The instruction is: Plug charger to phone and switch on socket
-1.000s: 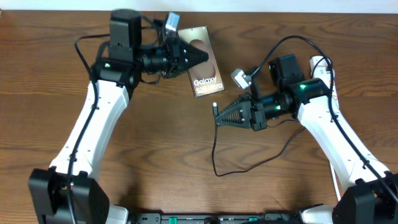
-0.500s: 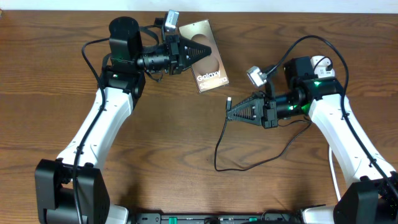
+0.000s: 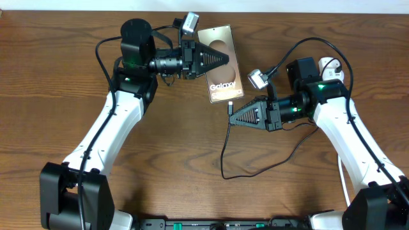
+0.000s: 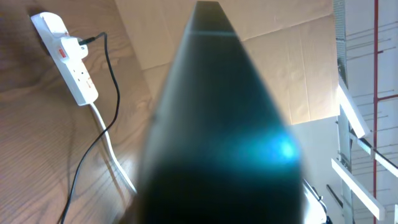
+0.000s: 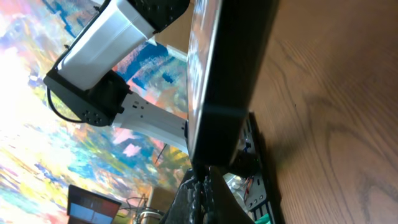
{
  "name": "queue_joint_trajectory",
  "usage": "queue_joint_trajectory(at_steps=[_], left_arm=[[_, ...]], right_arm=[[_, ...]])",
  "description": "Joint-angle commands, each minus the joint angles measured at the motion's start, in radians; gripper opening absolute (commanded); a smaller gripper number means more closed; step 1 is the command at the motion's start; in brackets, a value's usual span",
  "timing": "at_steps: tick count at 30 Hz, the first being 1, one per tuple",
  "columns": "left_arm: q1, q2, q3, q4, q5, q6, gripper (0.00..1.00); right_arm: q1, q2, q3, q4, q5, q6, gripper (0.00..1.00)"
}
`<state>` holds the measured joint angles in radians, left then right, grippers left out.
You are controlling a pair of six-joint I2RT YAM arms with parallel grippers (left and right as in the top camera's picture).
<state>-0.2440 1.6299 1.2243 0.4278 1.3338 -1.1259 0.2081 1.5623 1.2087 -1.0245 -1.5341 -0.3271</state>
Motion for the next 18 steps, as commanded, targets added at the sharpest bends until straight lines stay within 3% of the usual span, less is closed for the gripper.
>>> queue_joint_trajectory(at_steps=[1, 18], left_arm=[[0.0, -0.009, 0.025, 0.014, 0.04, -0.002, 0.07], [0.0, -0.009, 0.025, 0.016, 0.024, -0.002, 0.07]], right_arm=[[0.007, -0.005, 0.005, 0.024, -0.028, 0.047, 0.01], [0.007, -0.005, 0.005, 0.027, -0.027, 0.054, 0.01]])
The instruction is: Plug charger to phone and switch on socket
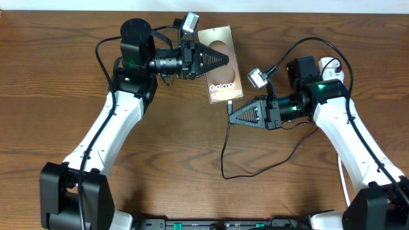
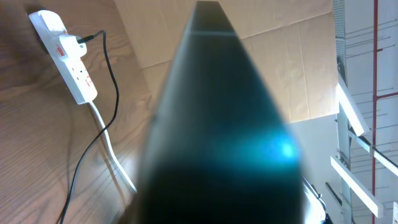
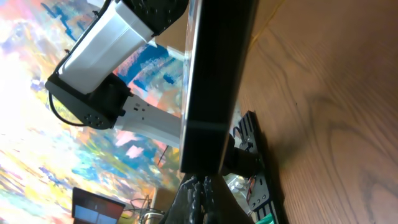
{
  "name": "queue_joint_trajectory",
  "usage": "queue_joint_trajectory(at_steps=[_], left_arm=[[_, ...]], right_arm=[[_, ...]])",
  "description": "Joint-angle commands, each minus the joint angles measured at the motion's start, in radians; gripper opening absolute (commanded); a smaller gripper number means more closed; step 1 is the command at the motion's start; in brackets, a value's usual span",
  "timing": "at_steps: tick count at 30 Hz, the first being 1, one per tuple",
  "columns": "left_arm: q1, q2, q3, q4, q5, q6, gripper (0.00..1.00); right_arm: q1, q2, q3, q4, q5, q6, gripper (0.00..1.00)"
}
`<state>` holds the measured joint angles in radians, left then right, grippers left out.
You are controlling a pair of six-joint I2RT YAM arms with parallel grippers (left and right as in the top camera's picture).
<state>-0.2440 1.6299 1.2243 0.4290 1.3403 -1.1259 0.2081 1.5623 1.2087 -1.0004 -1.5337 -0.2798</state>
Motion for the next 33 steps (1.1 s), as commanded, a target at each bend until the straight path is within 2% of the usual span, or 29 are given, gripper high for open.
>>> queue_joint_trajectory(at_steps=[1, 16, 28, 33], left_arm=[[0.0, -0.009, 0.025, 0.015, 0.017, -0.002, 0.07], [0.0, -0.009, 0.025, 0.015, 0.005, -0.002, 0.08], [0.0, -0.009, 0.025, 0.034, 0.002, -0.001, 0.08], [0.0, -0.009, 0.025, 0.034, 0.008, 0.015, 0.07]], right_arm=[[0.007, -0.005, 0.005, 0.003, -0.027, 0.007, 0.01], [0.007, -0.005, 0.005, 0.01, -0.027, 0.016, 0.01], [0.01, -0.005, 0.005, 0.055, -0.01, 0.126, 0.01], [0.01, -0.005, 0.005, 0.07, -0.01, 0.127, 0.01]])
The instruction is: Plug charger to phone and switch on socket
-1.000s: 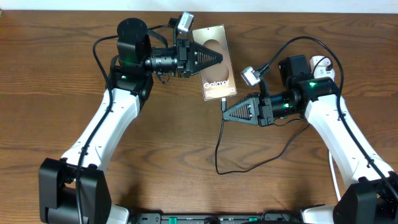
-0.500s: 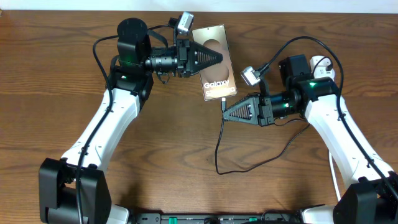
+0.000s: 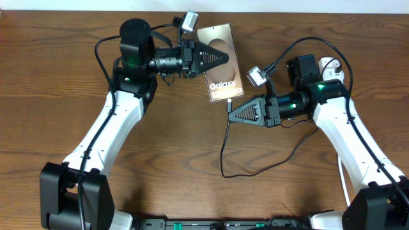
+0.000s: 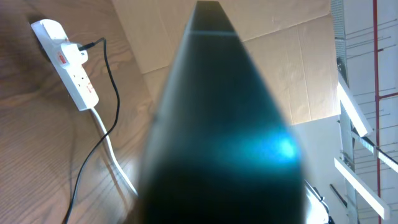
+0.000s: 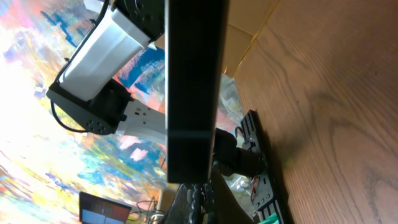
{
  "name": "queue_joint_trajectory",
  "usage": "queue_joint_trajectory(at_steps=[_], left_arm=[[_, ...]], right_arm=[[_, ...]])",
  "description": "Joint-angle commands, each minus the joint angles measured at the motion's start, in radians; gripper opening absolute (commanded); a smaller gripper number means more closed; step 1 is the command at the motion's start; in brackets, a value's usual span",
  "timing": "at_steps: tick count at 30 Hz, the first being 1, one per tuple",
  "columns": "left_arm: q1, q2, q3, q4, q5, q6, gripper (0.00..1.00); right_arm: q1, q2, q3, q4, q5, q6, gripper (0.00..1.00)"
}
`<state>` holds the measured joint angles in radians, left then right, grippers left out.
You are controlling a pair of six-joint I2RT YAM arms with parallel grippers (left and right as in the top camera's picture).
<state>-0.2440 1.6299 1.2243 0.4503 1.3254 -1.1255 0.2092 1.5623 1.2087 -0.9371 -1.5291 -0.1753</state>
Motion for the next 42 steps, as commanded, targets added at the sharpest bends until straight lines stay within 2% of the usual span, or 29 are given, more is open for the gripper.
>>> queue_joint_trajectory(at_steps=[1, 8, 24, 30, 42], left_arm=[[0.0, -0.009, 0.025, 0.013, 0.029, 0.02, 0.07], [0.0, -0.009, 0.025, 0.012, 0.097, 0.101, 0.07], [0.0, -0.009, 0.025, 0.012, 0.1, 0.103, 0.07], [0.0, -0.009, 0.025, 0.012, 0.106, 0.104, 0.07], [0.0, -0.009, 0.025, 0.013, 0.156, 0.108, 0.07]], right_arm=[[0.008, -0.005, 0.005, 0.007, -0.014, 0.022, 0.01], [0.008, -0.005, 0.005, 0.013, -0.015, 0.048, 0.01], [0.024, -0.005, 0.005, 0.045, 0.031, 0.112, 0.01], [0.047, -0.005, 0.005, 0.136, 0.035, 0.179, 0.01], [-0.006, -0.005, 0.005, 0.125, 0.034, 0.179, 0.01]])
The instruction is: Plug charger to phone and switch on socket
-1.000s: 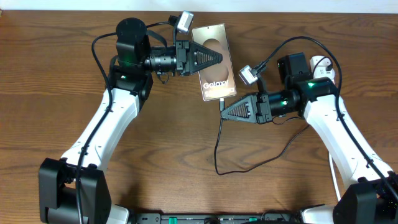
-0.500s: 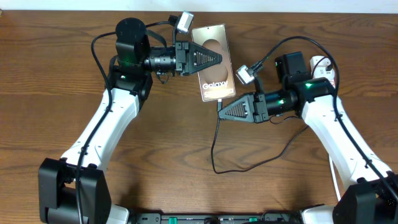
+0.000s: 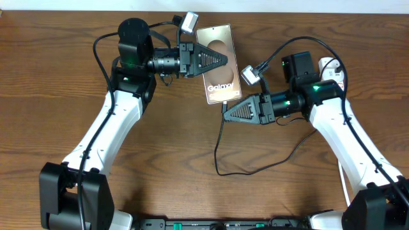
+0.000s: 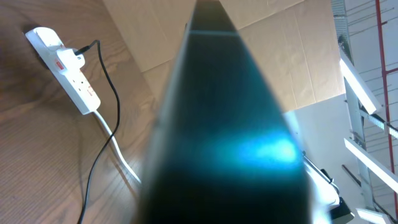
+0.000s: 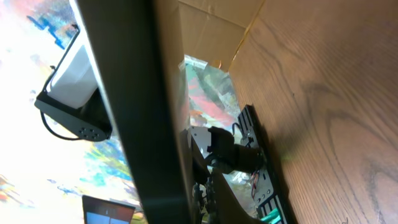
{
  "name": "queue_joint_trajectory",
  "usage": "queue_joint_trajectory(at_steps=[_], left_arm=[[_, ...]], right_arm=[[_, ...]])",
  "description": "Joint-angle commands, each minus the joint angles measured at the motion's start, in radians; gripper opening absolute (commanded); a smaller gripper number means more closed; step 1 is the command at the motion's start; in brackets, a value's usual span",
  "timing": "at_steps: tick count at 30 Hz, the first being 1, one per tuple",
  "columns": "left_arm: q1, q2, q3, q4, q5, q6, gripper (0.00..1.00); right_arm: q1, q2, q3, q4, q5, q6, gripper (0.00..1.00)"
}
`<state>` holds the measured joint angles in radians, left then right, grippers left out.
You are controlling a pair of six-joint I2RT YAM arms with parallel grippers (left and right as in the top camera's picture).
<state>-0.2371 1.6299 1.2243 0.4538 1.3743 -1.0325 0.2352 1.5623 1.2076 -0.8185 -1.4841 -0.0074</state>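
Observation:
A gold Galaxy phone (image 3: 219,61) lies back-up at the table's far middle, with my left gripper (image 3: 225,59) shut on its left side. In the left wrist view the phone's dark edge (image 4: 217,124) fills the middle. My right gripper (image 3: 225,115) is shut on the charger plug just below the phone's bottom edge; whether the plug is in the port cannot be told. The phone (image 5: 134,106) crosses the right wrist view as a dark slanted bar. The black cable (image 3: 217,160) loops toward the front. The white socket strip (image 4: 62,68) lies far right.
A black charger adapter (image 3: 297,64) sits by the white socket strip (image 3: 331,66) behind my right arm. The cable's loop (image 3: 281,160) lies on the wood between the arms. Cardboard (image 4: 273,56) stands beyond the table's far side.
My right gripper with the plug has moved left and a little nearer the phone's bottom edge. The phone now slants across the right wrist view. The left gripper still holds the phone.
At all earlier moments my left gripper was shut on the phone and my right gripper held the plug just below its bottom edge. The right gripper shifted a little each time, and now stands further left, close under the phone.

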Motion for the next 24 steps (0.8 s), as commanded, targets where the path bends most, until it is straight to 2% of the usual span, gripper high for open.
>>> queue_joint_trajectory(at_steps=[1, 19, 24], left_arm=[[-0.006, -0.009, 0.025, 0.009, 0.111, 0.015, 0.07], [-0.006, -0.009, 0.025, 0.009, 0.126, 0.045, 0.07], [-0.003, -0.009, 0.025, 0.009, 0.089, 0.056, 0.07]], right_arm=[[-0.034, -0.005, 0.006, 0.007, -0.011, 0.011, 0.01], [-0.034, -0.005, 0.006, 0.026, -0.056, 0.022, 0.01], [-0.034, -0.005, 0.006, 0.023, 0.01, 0.021, 0.01]])
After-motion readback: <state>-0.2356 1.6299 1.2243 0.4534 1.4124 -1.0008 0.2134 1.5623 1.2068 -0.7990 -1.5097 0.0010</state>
